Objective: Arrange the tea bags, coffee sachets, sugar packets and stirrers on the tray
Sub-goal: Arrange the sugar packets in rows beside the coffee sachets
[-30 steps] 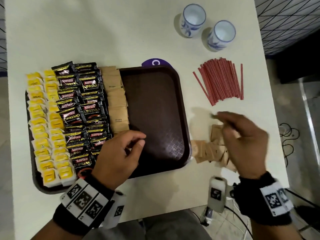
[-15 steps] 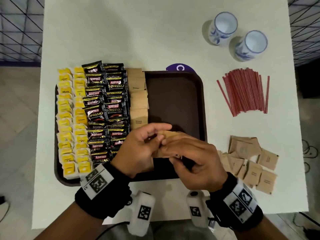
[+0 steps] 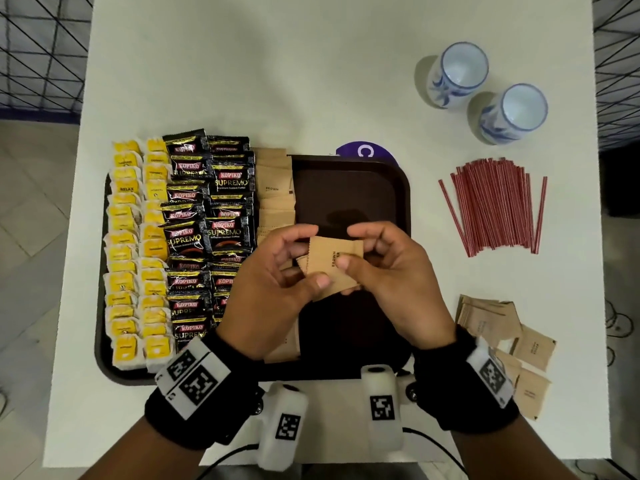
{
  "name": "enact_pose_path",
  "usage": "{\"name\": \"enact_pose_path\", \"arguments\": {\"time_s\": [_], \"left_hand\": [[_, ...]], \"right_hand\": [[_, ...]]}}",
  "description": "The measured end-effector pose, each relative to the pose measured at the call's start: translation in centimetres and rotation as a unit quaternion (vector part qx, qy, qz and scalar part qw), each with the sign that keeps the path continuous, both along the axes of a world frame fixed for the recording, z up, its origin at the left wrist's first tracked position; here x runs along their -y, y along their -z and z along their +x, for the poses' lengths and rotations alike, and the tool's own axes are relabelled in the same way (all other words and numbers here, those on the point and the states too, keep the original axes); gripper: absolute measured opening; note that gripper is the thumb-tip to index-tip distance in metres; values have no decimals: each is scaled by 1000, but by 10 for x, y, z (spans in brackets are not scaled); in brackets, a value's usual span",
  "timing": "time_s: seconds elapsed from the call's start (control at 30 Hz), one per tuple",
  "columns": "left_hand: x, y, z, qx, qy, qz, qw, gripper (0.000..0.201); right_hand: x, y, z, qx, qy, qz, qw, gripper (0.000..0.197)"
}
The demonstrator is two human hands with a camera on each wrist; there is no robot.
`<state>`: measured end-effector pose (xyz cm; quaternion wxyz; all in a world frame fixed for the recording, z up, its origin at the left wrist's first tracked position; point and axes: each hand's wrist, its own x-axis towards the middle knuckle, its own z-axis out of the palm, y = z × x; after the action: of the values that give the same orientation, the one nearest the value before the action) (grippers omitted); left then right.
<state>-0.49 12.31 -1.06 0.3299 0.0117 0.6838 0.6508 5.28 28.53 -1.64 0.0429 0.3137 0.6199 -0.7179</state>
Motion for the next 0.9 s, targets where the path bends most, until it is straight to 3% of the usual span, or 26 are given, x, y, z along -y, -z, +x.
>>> {"name": "enact_pose_path", "arguments": {"time_s": [0.2,0.63,0.73,0.9], "left_hand": [[2,3,-11,6,-33,19,999,61],[14,3,-16,7,-75,12,997,50],[18,3,-13,15,-77,0,997,51],[25,1,-15,49,-79,36,995,58]], "right_hand": [[-11,-1,-17,36,18,-25,999,15],[-39,13,-57,56,60,-14,997,26],[-35,15,-70,46,23,41,998,49],[-35,22,-88,20,-29,207,978,43]]}}
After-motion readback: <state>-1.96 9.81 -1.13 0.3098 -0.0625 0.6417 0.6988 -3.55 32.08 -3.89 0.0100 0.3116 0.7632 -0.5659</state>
